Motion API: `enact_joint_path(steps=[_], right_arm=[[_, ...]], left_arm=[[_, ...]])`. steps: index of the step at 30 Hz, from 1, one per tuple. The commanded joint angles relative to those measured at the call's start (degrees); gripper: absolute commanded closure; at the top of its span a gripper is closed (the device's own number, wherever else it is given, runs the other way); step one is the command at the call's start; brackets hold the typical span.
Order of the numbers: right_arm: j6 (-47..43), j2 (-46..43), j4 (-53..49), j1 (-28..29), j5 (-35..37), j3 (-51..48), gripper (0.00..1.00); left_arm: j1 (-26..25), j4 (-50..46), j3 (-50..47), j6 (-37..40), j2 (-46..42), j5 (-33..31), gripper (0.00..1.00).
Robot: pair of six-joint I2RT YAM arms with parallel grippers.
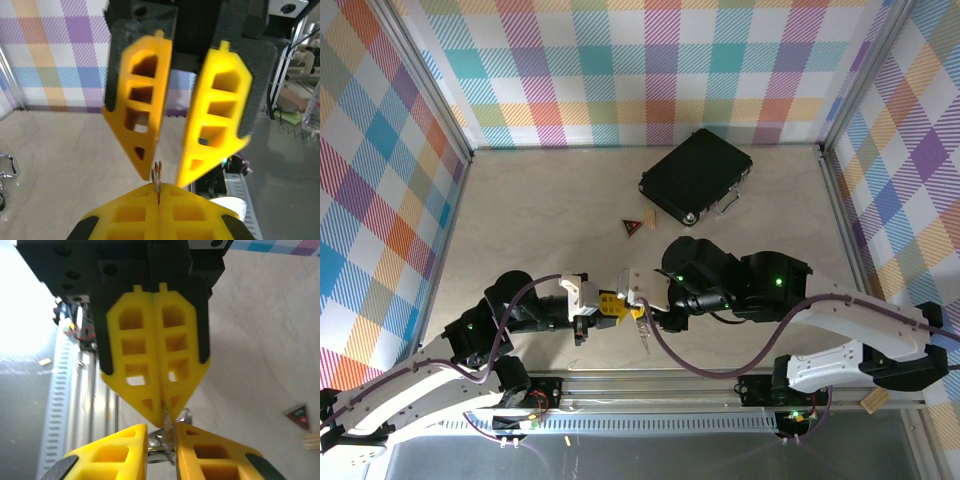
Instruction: Put the keys on the keyring
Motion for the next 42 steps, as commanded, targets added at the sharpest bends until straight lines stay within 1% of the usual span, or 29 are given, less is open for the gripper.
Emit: enact_joint_path(steps=[1, 5, 8, 11, 15, 20, 21, 24, 28, 36, 42], right_arm=[[2.23, -4.18, 5.96, 0.3, -3.37, -2.63, 0.69], [3.38, -6.07, 7.12, 0.31, -3.47, -3.9, 0.68], [3.98, -7.31, 7.69, 0.3, -2.74, -4.83, 0.7], [4.2, -8.54, 8.7, 0.31, -2.72, -5.95, 0.75], [4.16, -8.74, 8.98, 0.32, -2.72, -6.52, 0.81], [3.99, -8.43, 9.17, 0.27, -2.89, -7.07, 0.91], [3.94, -8.43, 9.2, 0.35, -2.9, -7.1, 0.92], [3.68, -7.96, 9.26, 0.29, -2.49, -7.23, 0.92], [3.67, -7.9, 9.71, 0.32, -2.66, -7.22, 0.89], [3.59, -7.82, 11.01, 0.31, -4.72, -7.69, 0.91], [3.59, -7.73, 11.02, 0.32, -5.79, -7.41, 0.87]], left_arm=[[-0.47, 8.97, 0.41, -2.9, -1.5, 2.76, 1.0], [-0.47, 11.55, 0.44, -4.31, -0.69, 5.48, 1.0], [-0.46, 13.47, 0.18, -5.27, -0.29, 6.68, 1.0], [-0.47, 15.75, -0.29, -6.44, -0.25, 7.52, 1.0], [-0.47, 16.69, -0.68, -7.21, -0.24, 7.95, 1.0], [-0.46, 17.44, -0.89, -7.94, -0.29, 8.41, 1.0], [-0.47, 17.71, -1.01, -8.05, -0.35, 8.49, 1.0], [-0.47, 18.59, -1.36, -8.4, -0.23, 9.02, 1.0], [-0.47, 19.64, -1.64, -9.01, -0.13, 9.71, 1.0], [-0.47, 22.53, -2.29, -11.18, 0.23, 12.89, 1.0], [-0.47, 22.49, -2.36, -11.21, -0.28, 12.79, 1.0]])
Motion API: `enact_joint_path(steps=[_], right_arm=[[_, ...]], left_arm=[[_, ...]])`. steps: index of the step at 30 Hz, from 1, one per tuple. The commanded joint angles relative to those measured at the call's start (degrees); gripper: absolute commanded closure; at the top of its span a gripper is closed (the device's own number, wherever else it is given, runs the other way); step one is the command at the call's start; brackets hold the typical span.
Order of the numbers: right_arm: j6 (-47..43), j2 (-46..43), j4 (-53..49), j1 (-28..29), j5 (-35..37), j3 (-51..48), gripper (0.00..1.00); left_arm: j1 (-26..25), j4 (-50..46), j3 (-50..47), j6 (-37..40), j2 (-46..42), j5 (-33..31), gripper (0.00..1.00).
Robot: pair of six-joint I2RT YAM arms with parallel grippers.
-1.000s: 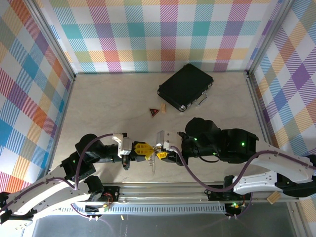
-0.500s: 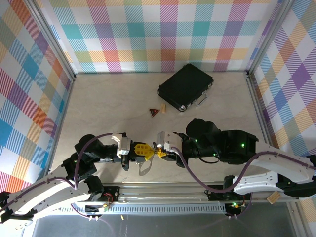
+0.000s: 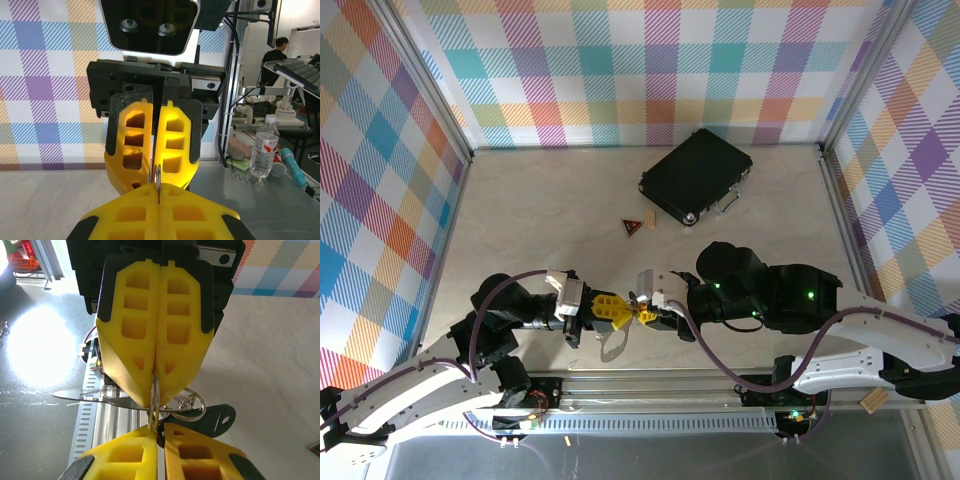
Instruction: Put the keys on the keyring
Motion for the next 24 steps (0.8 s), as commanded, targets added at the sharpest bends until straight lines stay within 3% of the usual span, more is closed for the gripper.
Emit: enact_joint_path(steps=[1, 14, 20, 24], right_arm=[[-0.04, 0.57, 2.0, 0.23, -1.02, -0.1, 0.86], [0.82, -3.22, 3.01, 0.22, 0.85, -2.03, 0.7], [1.23, -5.15, 4.39, 0.24, 0.65, -4.11, 0.8], [0.67, -4.39, 4.36, 0.23, -0.94, -3.88, 0.82]], left_arm=[[-0.47, 4.67, 0.04, -0.7, -0.62, 2.31, 1.0], [-0.47, 4.51, 0.1, -0.4, -0.84, 1.51, 1.0], [-0.47, 4.9, 0.07, -0.88, -0.84, 1.58, 1.0], [-0.44, 4.93, 0.23, -1.08, -0.75, 1.7, 1.0]])
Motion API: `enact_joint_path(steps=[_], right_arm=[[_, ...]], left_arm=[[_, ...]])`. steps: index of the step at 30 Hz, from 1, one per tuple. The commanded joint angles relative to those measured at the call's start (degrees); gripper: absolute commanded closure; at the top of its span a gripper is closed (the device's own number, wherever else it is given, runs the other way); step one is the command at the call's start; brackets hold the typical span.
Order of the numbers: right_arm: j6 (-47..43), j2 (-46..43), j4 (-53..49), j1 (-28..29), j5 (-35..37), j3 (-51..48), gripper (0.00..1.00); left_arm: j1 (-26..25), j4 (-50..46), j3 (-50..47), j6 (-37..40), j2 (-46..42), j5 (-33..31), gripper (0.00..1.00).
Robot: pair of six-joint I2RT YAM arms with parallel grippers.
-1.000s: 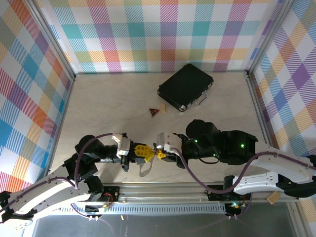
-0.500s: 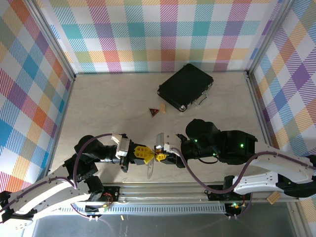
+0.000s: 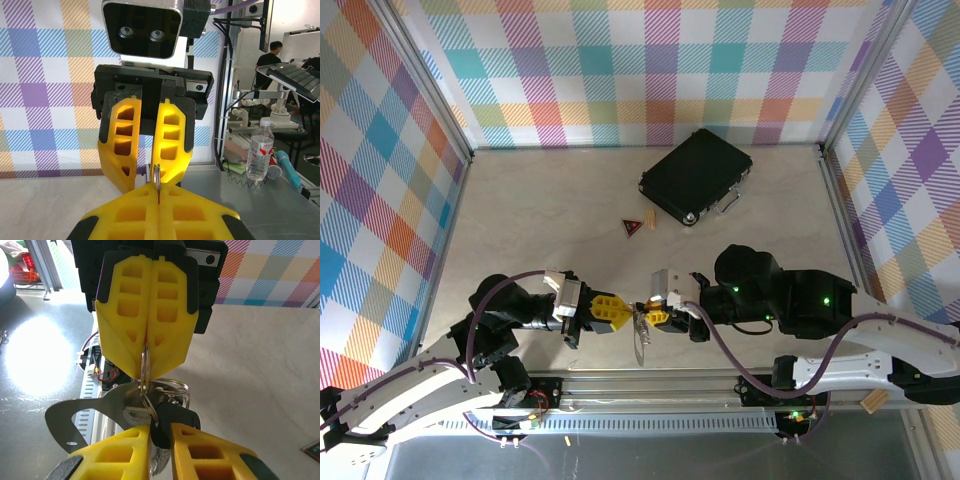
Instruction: Put the keys on the keyring
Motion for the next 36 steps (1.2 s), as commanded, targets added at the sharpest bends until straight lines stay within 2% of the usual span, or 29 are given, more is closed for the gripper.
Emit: enact_joint_path(steps=[1, 6, 8, 18, 23, 29, 30, 34, 36], right_arm=[[0.14, 0.4, 1.95, 0.19, -1.77, -0.24, 0.81], [-0.04, 0.8, 2.62, 0.18, -2.26, -0.24, 0.74], [-0.04, 0.7, 2.98, 0.19, -2.66, -0.33, 0.74], [-0.3, 1.93, 2.39, 0.23, -2.57, 0.12, 0.99], [-0.56, 3.97, 1.16, 0.23, -4.41, 1.66, 1.0], [-0.92, 3.73, 0.89, 0.23, -5.12, 2.3, 1.0], [-0.92, 3.53, 0.89, 0.17, -5.07, 2.22, 0.99], [-0.74, 2.0, 1.25, 0.19, -3.92, 1.71, 0.82], [-0.67, 0.87, 1.98, 0.22, -3.46, 1.14, 0.77]], left_arm=[[-0.46, 3.6, 0.2, -0.66, -0.67, 0.94, 1.0], [-0.46, 3.69, 0.21, -0.82, -0.5, 1.5, 1.0], [-0.47, 3.66, 0.23, -0.82, -0.44, 1.77, 1.0], [-0.47, 4.32, 0.41, -1.4, -0.07, 3.7, 1.0], [-0.47, 5.01, 1.09, -2.29, 1.02, 5.78, 1.0], [-0.46, 3.86, 1.17, -1.35, 0.57, 4.23, 1.0], [-0.47, 3.5, 1.16, -1.04, 0.54, 3.91, 1.0], [-0.47, 2.15, 1.29, -0.01, 0.0, 2.35, 1.0], [-0.43, 2.11, 1.15, 0.13, -0.2, 1.86, 1.0]])
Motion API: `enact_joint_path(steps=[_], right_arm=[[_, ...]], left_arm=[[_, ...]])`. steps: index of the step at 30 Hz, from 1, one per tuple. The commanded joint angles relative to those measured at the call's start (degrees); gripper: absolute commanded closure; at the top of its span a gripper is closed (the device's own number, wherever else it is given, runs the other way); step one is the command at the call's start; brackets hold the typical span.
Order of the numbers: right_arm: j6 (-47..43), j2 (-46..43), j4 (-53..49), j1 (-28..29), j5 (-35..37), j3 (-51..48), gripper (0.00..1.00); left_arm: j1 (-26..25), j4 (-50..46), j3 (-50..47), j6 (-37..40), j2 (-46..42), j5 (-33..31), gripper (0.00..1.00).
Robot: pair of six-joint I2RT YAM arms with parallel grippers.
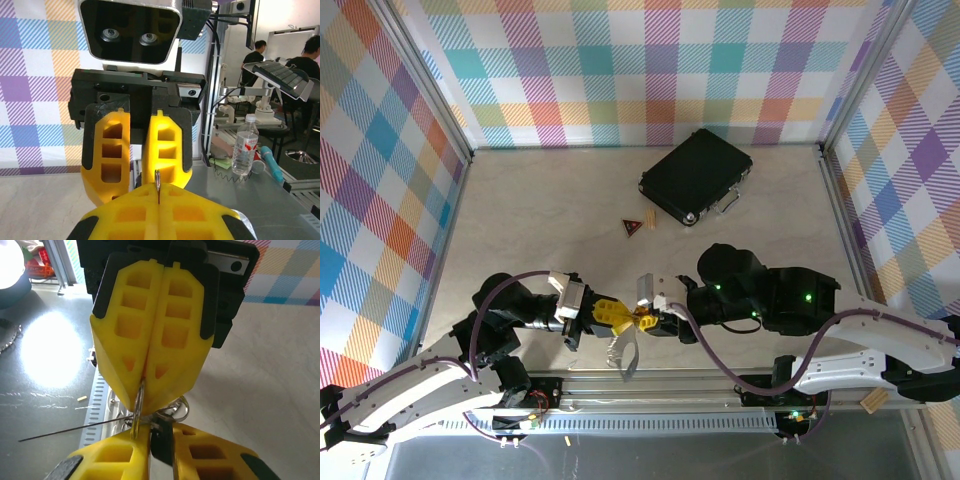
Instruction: Put the keys on the keyring
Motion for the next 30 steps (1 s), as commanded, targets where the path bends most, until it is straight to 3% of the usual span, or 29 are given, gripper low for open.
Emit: enact_joint_path(steps=[1, 8, 16, 23, 30], right_arm=[[0.01, -2.91, 2.1, 0.24, 0.41, 0.01, 0.74], [-0.26, -7.09, 6.58, 0.24, -1.46, -3.71, 0.66], [0.11, -5.88, 9.07, 0.21, -2.35, -4.38, 0.67], [0.02, -4.22, 9.85, 0.24, -2.46, -4.4, 0.77], [0.03, -3.41, 9.18, 0.24, -1.24, -3.97, 0.93]], left_arm=[[-0.47, 2.19, 1.07, 1.23, -1.04, -1.25, 1.0], [-0.47, 2.2, 1.01, 1.46, -1.16, -1.98, 1.0], [-0.47, 2.82, 0.46, 1.01, -1.26, -2.19, 1.0], [-0.47, 2.81, 0.19, 0.87, -1.59, -2.44, 1.0], [-0.45, 2.71, -0.38, 0.93, -2.32, -2.75, 1.0]])
